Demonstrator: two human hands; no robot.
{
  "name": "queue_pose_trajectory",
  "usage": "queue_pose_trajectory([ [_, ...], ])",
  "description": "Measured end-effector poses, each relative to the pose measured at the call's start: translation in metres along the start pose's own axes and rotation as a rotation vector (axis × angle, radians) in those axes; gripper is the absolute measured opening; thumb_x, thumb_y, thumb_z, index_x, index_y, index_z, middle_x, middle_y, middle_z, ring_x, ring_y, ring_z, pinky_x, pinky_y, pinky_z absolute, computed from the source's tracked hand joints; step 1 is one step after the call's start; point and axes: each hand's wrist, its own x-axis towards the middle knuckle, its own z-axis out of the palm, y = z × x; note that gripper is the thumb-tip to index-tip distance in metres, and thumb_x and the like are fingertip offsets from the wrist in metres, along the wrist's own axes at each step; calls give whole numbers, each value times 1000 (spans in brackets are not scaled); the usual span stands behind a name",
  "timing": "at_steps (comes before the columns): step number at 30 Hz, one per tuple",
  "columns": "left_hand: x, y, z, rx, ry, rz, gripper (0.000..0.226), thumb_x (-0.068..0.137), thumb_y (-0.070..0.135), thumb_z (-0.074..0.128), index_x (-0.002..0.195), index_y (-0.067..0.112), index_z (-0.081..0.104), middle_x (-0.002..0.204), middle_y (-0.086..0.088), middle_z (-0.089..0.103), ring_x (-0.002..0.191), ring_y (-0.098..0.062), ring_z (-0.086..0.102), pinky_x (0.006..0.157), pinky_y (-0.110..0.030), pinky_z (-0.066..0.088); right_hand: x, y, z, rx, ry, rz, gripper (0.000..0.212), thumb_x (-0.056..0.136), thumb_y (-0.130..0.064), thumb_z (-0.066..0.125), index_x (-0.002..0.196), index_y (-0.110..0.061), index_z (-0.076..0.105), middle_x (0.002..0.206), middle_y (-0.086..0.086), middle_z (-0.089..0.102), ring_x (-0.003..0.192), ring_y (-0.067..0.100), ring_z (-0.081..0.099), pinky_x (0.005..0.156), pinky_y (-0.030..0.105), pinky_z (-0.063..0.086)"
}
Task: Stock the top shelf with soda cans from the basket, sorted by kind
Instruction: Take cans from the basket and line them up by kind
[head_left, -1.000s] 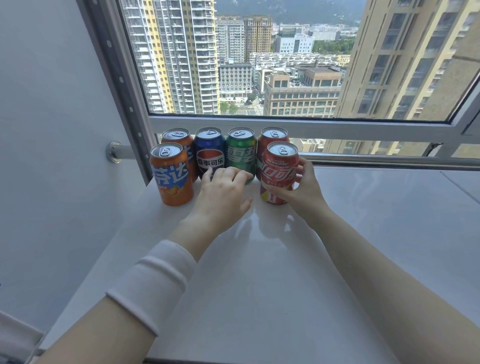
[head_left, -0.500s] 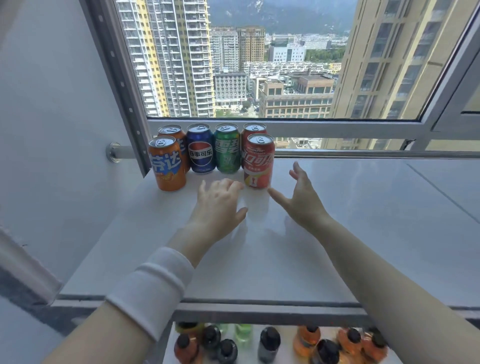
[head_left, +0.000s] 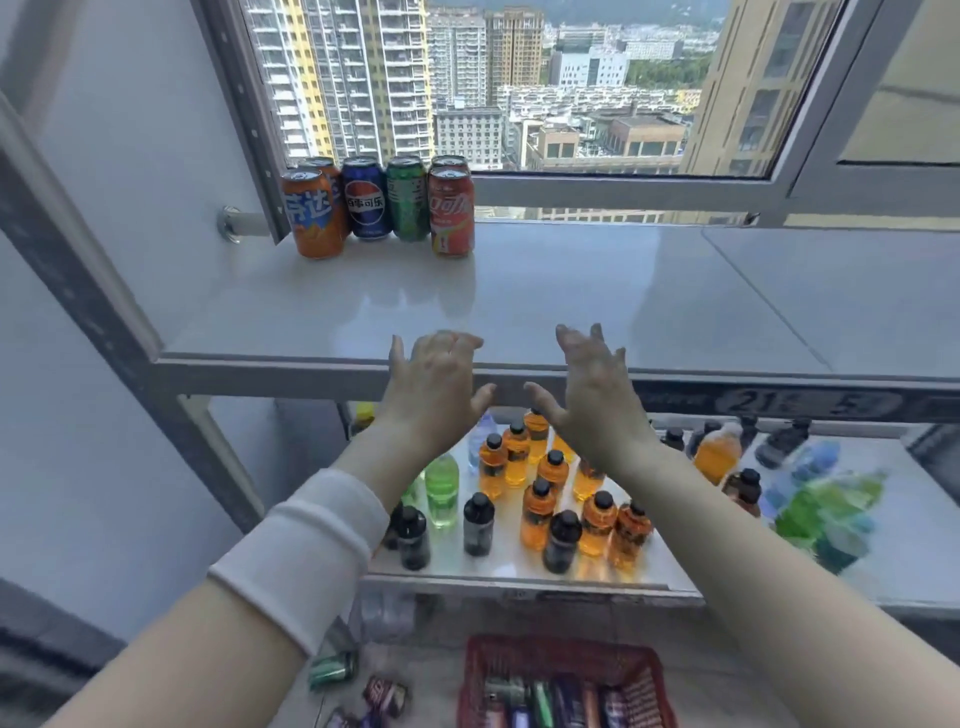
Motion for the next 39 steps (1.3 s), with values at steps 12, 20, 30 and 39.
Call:
queue_pose_trajectory([
  [12,-88,19,-36,7,94,77,52,92,38,48,137,15,35,136,-1,46,131,-18,36,115,-44,16,-97,-22,-32,-60,84,-35,70,93,-43,44,147,-7,18,155,9,19,145,26,0,115,39,-3],
  [20,-144,12,-16,-63,73,125,51,91,36,51,134,12,41,136,-8,48,129,-24,40,111,-38,22,-156,-43,-19,-116,75,-29,67,92,-39,49,145,-5,24,152,14,26,144,29,12,118,46,6],
  [30,-207,32,55,-101,-150,112,53,91,36,51,136,12,38,136,-8,47,128,-25,40,111,-40,24,-248,3,31,-141,-54,92,65,92,-37,50,144,-5,28,152,13,27,144,29,13,117,44,6],
  [39,-216,84,125,-116,-265,63,49,92,36,49,134,14,40,136,-4,46,130,-22,37,112,-37,18,-275,78,60,-33,-171,177,64,94,-37,47,146,-8,23,152,9,27,144,25,11,117,36,1],
])
